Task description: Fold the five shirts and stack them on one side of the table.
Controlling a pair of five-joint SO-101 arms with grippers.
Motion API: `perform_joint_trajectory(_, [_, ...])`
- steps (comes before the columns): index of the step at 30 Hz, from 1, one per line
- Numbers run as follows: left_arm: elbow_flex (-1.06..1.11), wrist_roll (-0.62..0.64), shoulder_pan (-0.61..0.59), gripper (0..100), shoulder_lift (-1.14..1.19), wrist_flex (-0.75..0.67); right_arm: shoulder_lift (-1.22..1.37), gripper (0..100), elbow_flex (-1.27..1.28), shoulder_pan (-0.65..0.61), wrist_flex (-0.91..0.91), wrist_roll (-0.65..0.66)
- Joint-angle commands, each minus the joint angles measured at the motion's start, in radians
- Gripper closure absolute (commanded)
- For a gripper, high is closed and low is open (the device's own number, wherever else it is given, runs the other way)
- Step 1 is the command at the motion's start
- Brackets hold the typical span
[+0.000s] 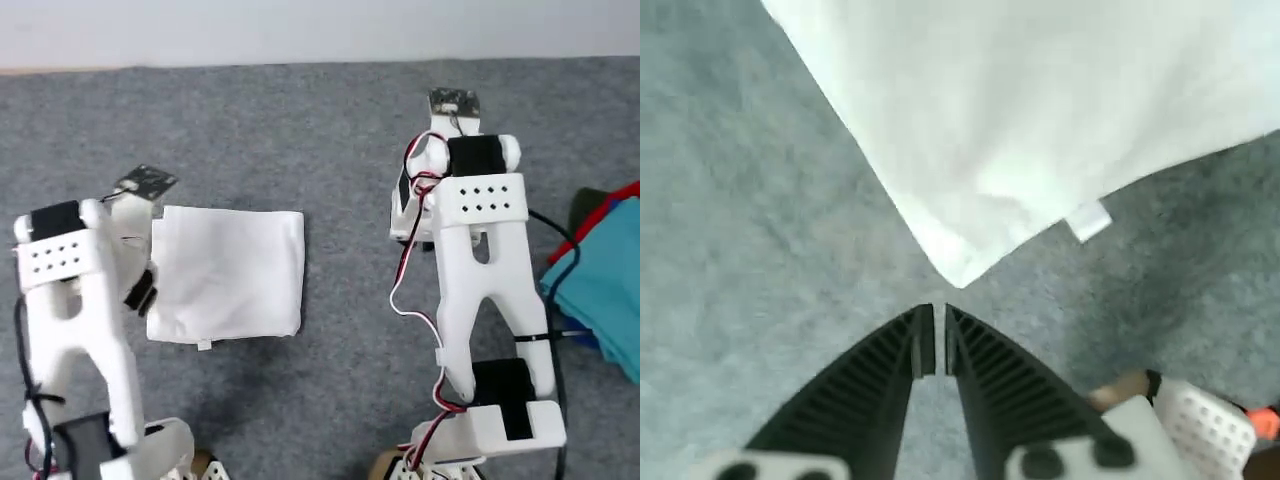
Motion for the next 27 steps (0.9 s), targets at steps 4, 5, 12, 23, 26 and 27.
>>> perform_joint_trajectory(4, [0.041, 0.068, 0.118, 97, -0.037, -0.041, -0.045, 93.5, 0.048, -0.004, 0.033, 0.000])
perform_joint_trajectory(5, [0.062, 0.069, 0.120, 97, -0.017, -0.075, -0.045, 93.5, 0.051, -0.004, 0.033, 0.000])
perform_joint_trajectory(12, [0.166, 0.066, 0.057, 97, 0.189, -0.236, -0.051, 93.5, 0.051, -0.002, 0.033, 0.000])
perform_joint_trajectory(23, [-0.007, 0.063, 0.012, 97, 0.239, -0.107, -0.053, 93.5, 0.048, -0.025, 0.035, 0.000])
perform_joint_trajectory(26, [-0.124, 0.064, 0.008, 97, 0.192, -0.031, -0.051, 93.5, 0.052, -0.099, 0.036, 0.000])
perform_joint_trajectory(27, [-0.160, 0.066, 0.006, 97, 0.158, -0.011, -0.051, 93.5, 0.057, -0.131, 0.036, 0.000])
